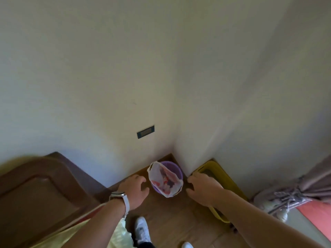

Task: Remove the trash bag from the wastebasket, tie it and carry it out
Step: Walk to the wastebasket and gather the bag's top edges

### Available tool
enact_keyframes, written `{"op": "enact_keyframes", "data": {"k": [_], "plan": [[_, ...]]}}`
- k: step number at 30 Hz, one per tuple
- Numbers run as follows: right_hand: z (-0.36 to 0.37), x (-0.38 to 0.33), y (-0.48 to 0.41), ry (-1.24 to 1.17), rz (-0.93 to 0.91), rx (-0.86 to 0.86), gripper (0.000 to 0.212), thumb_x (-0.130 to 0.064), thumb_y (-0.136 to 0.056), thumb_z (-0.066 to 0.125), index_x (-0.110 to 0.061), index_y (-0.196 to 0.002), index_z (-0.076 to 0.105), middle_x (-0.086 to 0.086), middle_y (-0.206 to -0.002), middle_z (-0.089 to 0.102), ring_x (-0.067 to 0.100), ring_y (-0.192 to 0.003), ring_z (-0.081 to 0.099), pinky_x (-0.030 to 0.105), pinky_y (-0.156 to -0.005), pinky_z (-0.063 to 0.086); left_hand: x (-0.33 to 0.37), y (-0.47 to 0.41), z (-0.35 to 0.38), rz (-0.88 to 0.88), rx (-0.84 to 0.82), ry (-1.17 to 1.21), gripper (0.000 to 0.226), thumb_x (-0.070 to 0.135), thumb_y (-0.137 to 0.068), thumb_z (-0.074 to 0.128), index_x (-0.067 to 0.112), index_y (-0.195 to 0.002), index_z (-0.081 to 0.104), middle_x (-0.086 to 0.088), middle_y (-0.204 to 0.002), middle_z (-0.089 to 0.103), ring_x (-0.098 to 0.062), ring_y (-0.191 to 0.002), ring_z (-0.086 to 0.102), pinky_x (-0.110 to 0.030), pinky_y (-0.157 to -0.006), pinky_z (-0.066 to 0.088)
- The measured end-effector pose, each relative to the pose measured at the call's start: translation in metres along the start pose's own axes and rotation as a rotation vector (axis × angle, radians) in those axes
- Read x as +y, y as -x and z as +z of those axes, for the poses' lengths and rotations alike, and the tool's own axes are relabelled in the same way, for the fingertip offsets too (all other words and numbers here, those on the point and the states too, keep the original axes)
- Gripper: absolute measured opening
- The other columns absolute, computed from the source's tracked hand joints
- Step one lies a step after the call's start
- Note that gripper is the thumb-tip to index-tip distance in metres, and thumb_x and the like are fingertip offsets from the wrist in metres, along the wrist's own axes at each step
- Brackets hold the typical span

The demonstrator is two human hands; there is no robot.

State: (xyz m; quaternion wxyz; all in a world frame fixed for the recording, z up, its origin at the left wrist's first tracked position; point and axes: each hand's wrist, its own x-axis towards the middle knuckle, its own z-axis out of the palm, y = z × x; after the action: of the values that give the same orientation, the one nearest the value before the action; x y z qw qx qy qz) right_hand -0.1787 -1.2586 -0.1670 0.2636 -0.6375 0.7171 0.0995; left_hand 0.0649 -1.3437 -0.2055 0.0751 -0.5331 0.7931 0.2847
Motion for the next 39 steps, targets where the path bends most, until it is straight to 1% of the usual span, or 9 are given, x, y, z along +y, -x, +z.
{"op": "enact_keyframes", "data": {"k": [5, 8, 13, 17, 22, 26, 31, 35, 39], "plan": [[-0.009, -0.018, -0.033, -0.158, 0.143, -0.017, 0.021, -0.045, -0.096, 0.045, -0.026, -0.096, 0.054, -0.003, -0.099, 0.056, 0.015, -0.085, 0.056, 0.029, -0.071, 0.045, -0.035, -0.048, -0.017, 0.079, -0.081, -0.010, 0.041, 0.045, -0.086, 0.049, 0.025, -0.122, 0.054, 0.000, -0.124, 0.057, -0.022, -0.110, 0.055, -0.032, -0.087, 0.045], [-0.010, -0.020, -0.045, -0.195, 0.197, -0.021, 0.026, -0.046, -0.096, 0.044, -0.024, -0.105, 0.056, -0.003, -0.099, 0.050, 0.016, -0.087, 0.052, 0.030, -0.071, 0.042, -0.045, -0.067, -0.020, 0.084, -0.149, -0.022, 0.042, 0.047, -0.085, 0.048, 0.026, -0.121, 0.055, 0.000, -0.122, 0.058, -0.021, -0.108, 0.056, -0.031, -0.083, 0.043], [0.003, -0.009, -0.065, -0.252, 0.239, -0.076, 0.036, -0.044, -0.097, 0.043, -0.020, -0.119, 0.057, 0.002, -0.111, 0.059, 0.021, -0.099, 0.059, 0.030, -0.075, 0.045, -0.050, -0.094, -0.018, 0.030, -0.250, -0.017, 0.048, 0.049, -0.083, 0.047, 0.025, -0.124, 0.053, -0.003, -0.126, 0.056, -0.024, -0.109, 0.057, -0.036, -0.087, 0.047], [0.019, 0.012, -0.095, -0.292, 0.225, -0.117, 0.038, -0.042, -0.098, 0.042, -0.018, -0.123, 0.056, 0.003, -0.116, 0.060, 0.016, -0.091, 0.053, 0.031, -0.077, 0.045, -0.047, -0.124, 0.001, -0.027, -0.245, 0.093, 0.042, 0.041, -0.084, 0.051, 0.021, -0.121, 0.057, -0.006, -0.122, 0.060, -0.023, -0.107, 0.058, -0.037, -0.091, 0.048], [0.054, 0.045, -0.143, -0.390, 0.223, -0.181, 0.035, -0.035, -0.101, 0.043, -0.017, -0.130, 0.052, 0.006, -0.123, 0.057, 0.020, -0.107, 0.057, 0.027, -0.084, 0.043, -0.042, -0.168, 0.042, -0.118, -0.236, 0.236, 0.032, 0.032, -0.087, 0.055, 0.019, -0.115, 0.062, -0.005, -0.117, 0.065, -0.022, -0.107, 0.060, -0.029, -0.087, 0.044], [0.093, 0.077, -0.195, -0.477, 0.270, -0.209, 0.035, -0.030, -0.103, 0.044, -0.010, -0.131, 0.051, 0.011, -0.131, 0.057, 0.024, -0.118, 0.055, 0.027, -0.090, 0.041, -0.047, -0.213, 0.087, -0.207, -0.234, 0.342, 0.026, 0.030, -0.090, 0.053, 0.018, -0.110, 0.063, -0.005, -0.110, 0.067, -0.022, -0.101, 0.061, -0.036, -0.089, 0.048], [0.160, 0.115, -0.260, -0.580, 0.356, -0.201, 0.036, -0.031, -0.099, 0.050, -0.010, -0.128, 0.050, 0.008, -0.124, 0.059, 0.023, -0.111, 0.057, 0.032, -0.091, 0.044, -0.065, -0.284, 0.153, -0.226, -0.225, 0.245, 0.028, 0.022, -0.093, 0.047, 0.003, -0.104, 0.064, -0.017, -0.105, 0.067, -0.035, -0.099, 0.061, -0.036, -0.080, 0.046], [0.215, 0.139, -0.304, -0.607, 0.421, -0.220, 0.046, -0.035, -0.095, 0.053, -0.010, -0.133, 0.045, 0.006, -0.124, 0.057, 0.025, -0.111, 0.056, 0.038, -0.094, 0.047, -0.088, -0.335, 0.211, -0.237, -0.232, 0.119, 0.031, 0.024, -0.090, 0.045, 0.001, -0.102, 0.061, -0.019, -0.100, 0.065, -0.038, -0.096, 0.061, -0.036, -0.071, 0.040], [0.273, 0.157, -0.345, -0.645, 0.502, -0.275, 0.049, -0.032, -0.094, 0.054, -0.008, -0.135, 0.043, 0.008, -0.122, 0.056, 0.025, -0.102, 0.055, 0.034, -0.087, 0.045, -0.111, -0.372, 0.262, -0.304, -0.269, 0.090, 0.046, 0.033, -0.082, 0.045, -0.003, -0.106, 0.058, -0.016, -0.094, 0.058, -0.040, -0.095, 0.058, -0.038, -0.069, 0.037]]}}
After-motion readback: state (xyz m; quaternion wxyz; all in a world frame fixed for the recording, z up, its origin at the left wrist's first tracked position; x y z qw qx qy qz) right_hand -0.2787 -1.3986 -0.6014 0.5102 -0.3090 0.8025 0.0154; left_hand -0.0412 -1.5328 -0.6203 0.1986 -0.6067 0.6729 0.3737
